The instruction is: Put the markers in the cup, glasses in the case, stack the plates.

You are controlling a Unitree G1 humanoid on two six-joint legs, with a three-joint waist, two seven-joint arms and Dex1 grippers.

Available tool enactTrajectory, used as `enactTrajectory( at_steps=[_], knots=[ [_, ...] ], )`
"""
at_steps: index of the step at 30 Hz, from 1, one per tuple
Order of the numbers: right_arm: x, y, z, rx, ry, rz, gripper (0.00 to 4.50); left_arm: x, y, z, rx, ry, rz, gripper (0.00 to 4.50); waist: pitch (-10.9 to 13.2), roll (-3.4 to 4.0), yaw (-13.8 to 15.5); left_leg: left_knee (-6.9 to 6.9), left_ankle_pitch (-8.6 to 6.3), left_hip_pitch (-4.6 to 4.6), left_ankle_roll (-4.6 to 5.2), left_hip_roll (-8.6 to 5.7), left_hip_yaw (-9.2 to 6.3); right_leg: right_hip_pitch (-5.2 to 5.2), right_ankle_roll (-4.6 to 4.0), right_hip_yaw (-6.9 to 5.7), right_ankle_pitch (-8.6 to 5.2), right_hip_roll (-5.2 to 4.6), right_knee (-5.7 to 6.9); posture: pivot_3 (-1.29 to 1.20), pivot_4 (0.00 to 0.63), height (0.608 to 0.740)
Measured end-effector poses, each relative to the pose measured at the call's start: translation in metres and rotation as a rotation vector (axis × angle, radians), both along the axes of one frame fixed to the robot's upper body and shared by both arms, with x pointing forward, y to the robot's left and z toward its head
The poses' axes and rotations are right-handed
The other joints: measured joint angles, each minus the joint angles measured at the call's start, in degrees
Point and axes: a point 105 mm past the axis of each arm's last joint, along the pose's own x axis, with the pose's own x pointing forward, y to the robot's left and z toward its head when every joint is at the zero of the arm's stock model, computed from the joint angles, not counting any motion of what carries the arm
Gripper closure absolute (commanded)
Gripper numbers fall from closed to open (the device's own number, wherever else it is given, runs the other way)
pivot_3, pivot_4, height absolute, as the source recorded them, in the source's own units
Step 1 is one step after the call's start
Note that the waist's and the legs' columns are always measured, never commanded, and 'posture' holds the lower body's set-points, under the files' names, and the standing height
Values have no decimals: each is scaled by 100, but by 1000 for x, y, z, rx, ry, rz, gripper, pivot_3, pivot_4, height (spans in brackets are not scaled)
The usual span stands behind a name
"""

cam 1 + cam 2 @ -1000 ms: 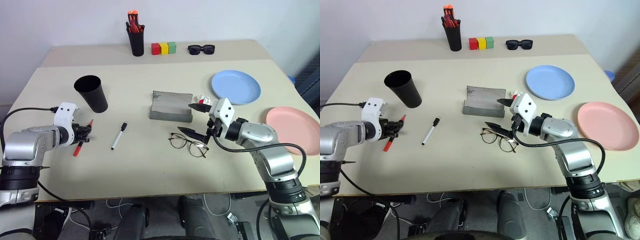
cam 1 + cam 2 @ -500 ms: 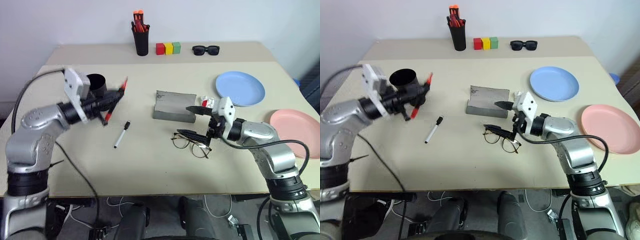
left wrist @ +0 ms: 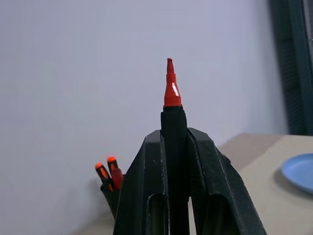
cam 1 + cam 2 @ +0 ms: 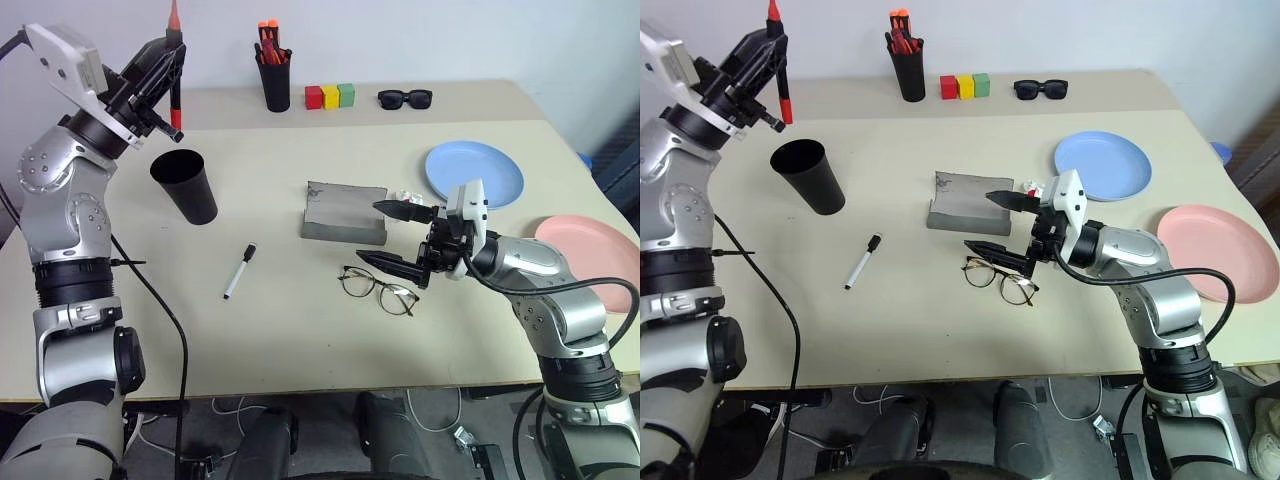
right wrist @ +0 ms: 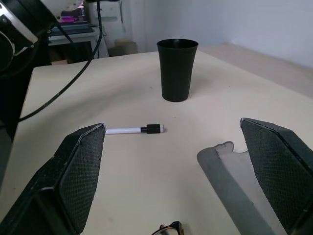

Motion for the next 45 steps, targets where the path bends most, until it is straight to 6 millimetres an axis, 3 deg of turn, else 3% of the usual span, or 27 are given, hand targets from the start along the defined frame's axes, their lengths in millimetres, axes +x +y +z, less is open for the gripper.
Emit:
enactTrajectory(
  at_steps=[8,20,31,32,39,45],
  knots=[
    [2,-1,1,-1,-15,-19,0,17,26,-18,-102,-52,71,4434,0,0,-2,0,0,-1,0,0,0,-2,1,0,0,0,1,0,150,740],
    [3,-3,-2,-20,-20,-40,0,23,53,-66,-227,-11,120,4434,0,-1,-8,2,0,-1,1,0,0,-2,3,-1,2,0,4,0,150,740],
    [0,-3,-2,-36,-32,-50,0,32,43,-95,-299,70,103,4434,-1,-2,-5,3,0,-1,1,0,-1,-2,4,-1,3,0,5,0,150,740],
    [0,-4,-3,-38,-28,-52,0,32,42,-95,-301,71,103,3491,-1,-2,-11,3,0,-1,1,0,-1,-2,4,-1,3,1,5,0,150,740],
    [1,-6,-3,-45,-27,-65,0,32,42,-96,-307,70,99,38,-1,-2,-7,3,0,-1,1,0,-1,-2,5,-1,3,1,5,0,150,740],
    [1,-6,-3,-46,-29,-70,0,38,34,-101,-318,149,56,38,-1,-2,-9,3,0,-1,1,0,-1,-1,5,0,3,1,6,0,150,740]
  ],
)
